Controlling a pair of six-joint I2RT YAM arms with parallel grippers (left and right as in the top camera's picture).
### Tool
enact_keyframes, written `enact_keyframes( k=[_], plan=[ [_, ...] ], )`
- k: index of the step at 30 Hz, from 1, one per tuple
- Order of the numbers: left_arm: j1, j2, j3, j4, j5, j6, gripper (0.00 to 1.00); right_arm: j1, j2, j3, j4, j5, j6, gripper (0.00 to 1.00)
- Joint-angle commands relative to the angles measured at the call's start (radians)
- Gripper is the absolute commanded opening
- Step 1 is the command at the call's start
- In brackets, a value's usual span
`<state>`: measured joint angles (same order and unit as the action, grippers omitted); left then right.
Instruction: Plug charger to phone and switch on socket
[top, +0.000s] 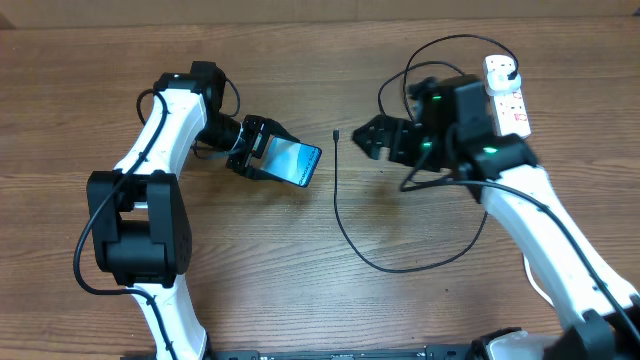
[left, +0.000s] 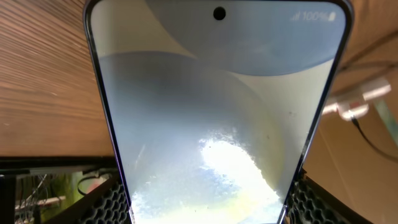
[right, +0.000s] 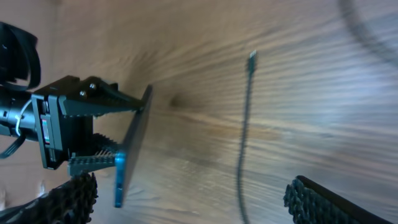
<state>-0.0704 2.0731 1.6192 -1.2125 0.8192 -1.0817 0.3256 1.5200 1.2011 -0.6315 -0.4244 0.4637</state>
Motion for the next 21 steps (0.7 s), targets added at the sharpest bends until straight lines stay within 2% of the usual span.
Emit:
enact_keyframes(
  k=[1, 3, 7, 11, 21],
  plan=[
    [-0.003, -0.001, 0.027, -0.002, -0.072, -0.067, 0.04, 0.058, 0.049, -0.010, 0.040, -0.030, 0.102, 0.93],
    [-0.003, -0.001, 0.027, -0.002, -0.093, -0.089, 0.04, 0.089, 0.080, -0.010, 0.076, -0.030, 0.152, 0.87],
    [-0.003, 0.000, 0.027, 0.000, -0.120, -0.146, 0.04, 0.131, 0.128, -0.010, 0.148, -0.029, 0.225, 0.81],
    [-0.003, -0.001, 0.027, 0.015, -0.120, -0.153, 0.04, 0.169, 0.190, -0.010, 0.204, -0.030, 0.276, 0.75],
    [-0.003, 0.000, 0.027, 0.014, -0.135, -0.152, 0.04, 0.270, 0.280, -0.010, 0.323, -0.038, 0.291, 0.72]
  ],
)
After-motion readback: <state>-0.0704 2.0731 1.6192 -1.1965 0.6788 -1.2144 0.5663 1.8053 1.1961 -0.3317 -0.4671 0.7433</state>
